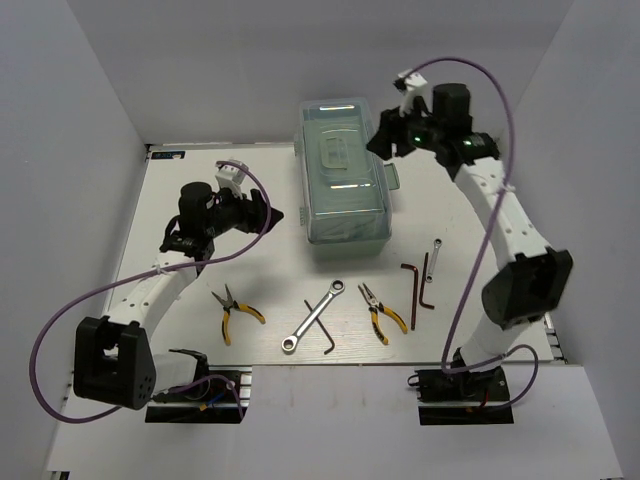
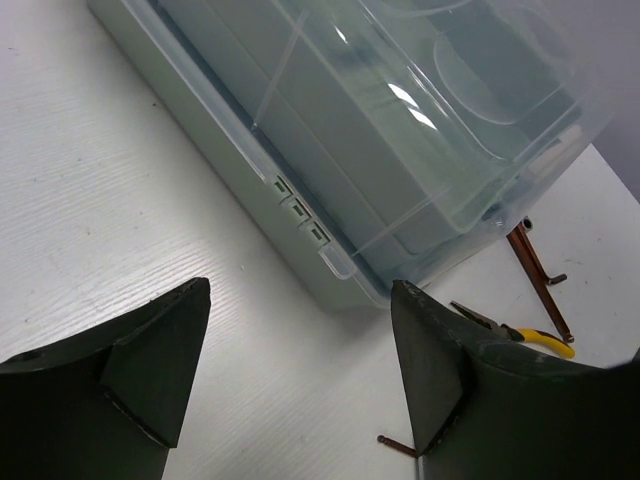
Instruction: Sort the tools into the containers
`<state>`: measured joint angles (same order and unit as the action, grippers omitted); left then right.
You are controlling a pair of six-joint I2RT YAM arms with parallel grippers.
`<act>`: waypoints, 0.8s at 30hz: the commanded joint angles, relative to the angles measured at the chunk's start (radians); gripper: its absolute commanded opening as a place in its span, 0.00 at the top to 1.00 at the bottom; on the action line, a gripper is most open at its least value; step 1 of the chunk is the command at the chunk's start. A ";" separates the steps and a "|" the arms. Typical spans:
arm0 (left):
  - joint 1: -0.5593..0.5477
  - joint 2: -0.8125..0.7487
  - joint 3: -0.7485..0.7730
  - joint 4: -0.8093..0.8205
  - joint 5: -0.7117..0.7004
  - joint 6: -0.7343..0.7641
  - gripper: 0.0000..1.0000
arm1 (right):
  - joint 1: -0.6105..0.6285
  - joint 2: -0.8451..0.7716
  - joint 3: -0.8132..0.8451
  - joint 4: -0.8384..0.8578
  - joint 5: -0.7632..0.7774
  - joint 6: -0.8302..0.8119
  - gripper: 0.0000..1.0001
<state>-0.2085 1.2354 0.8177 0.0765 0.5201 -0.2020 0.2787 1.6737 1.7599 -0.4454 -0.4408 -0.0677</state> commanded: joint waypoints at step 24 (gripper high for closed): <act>0.000 0.067 -0.044 0.213 0.238 -0.054 0.13 | 0.327 0.383 0.331 0.102 0.622 0.339 0.35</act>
<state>-0.2085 1.3151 0.7830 0.2276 0.7010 -0.2375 0.6079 2.0491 2.0399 -0.3923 0.1184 0.2363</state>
